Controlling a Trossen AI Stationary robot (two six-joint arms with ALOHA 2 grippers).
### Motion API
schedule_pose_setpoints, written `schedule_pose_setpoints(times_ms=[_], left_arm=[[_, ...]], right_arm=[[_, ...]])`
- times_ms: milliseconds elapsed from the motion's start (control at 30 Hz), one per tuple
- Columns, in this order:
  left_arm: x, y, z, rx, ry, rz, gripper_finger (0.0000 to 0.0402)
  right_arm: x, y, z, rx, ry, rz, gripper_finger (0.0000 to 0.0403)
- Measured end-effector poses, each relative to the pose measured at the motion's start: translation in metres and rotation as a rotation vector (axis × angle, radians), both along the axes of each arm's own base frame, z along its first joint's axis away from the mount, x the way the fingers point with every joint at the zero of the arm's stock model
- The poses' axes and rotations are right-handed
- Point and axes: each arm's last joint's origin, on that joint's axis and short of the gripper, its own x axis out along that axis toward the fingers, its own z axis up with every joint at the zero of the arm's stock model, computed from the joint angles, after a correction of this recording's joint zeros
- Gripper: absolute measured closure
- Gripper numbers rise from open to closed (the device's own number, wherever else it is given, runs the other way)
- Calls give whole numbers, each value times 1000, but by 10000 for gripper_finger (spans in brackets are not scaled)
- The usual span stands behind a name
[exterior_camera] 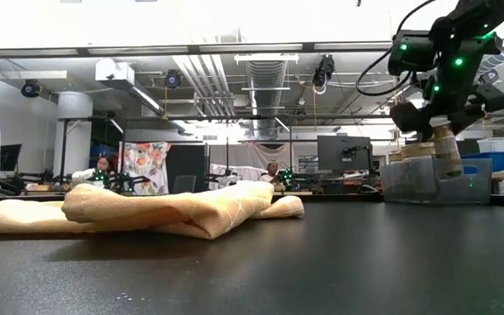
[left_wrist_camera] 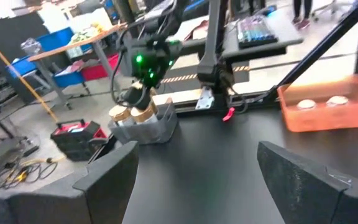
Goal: Sort spices by type
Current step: Put the golden spice bottle into black bin
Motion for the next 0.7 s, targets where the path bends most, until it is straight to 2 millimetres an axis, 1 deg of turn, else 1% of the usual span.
schedule_pose_setpoints(times_ms=[167, 433, 467, 600, 700], left_arm=[[-7, -3, 5, -3, -10, -22, 91], [-8, -5, 4, 1, -4, -27, 91], [-8, -5, 4, 2, -4, -21, 91], [-8, -4, 4, 7, -6, -3, 91], [-8, -4, 4, 7, -6, -3, 91]], right_arm=[[-2, -1, -5, 3, -6, -9, 135], [-4, -1, -9, 0, -5, -23, 135], [-4, -1, -10, 0, -6, -24, 133], [-4, -1, -10, 1, -5, -28, 101], [-4, -1, -10, 2, -5, -28, 94]])
